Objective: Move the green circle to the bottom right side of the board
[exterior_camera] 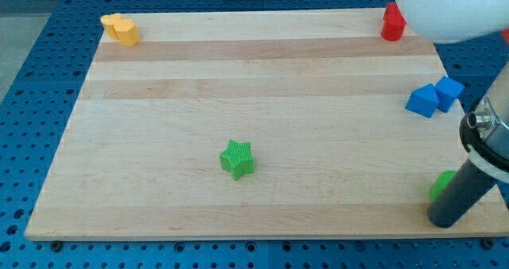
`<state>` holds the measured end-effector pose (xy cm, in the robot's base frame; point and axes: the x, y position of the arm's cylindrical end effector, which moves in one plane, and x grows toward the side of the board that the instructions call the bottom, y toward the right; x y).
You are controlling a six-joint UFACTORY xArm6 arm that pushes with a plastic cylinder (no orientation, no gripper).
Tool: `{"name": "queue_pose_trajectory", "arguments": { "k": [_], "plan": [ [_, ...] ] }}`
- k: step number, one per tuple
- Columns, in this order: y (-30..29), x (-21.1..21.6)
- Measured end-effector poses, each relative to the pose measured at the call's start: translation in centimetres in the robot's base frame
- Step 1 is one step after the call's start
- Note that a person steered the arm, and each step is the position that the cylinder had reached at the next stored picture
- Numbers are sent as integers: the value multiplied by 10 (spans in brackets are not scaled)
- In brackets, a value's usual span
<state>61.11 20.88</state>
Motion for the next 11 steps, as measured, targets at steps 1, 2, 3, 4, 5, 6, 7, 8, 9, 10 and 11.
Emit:
{"name": "queue_pose_trajectory", "arguments": {
  "k": [1, 2, 3, 4, 5, 6, 7, 8, 9, 10, 11],
  "plan": [
    [-14, 5],
    [-34, 5],
    [-57, -19],
    [-83, -70],
    [-92, -113],
    [-87, -118],
    [-61, -106],
    [-27, -82],
    [6, -56],
    [23, -38],
    [40, -21]
  ]
}}
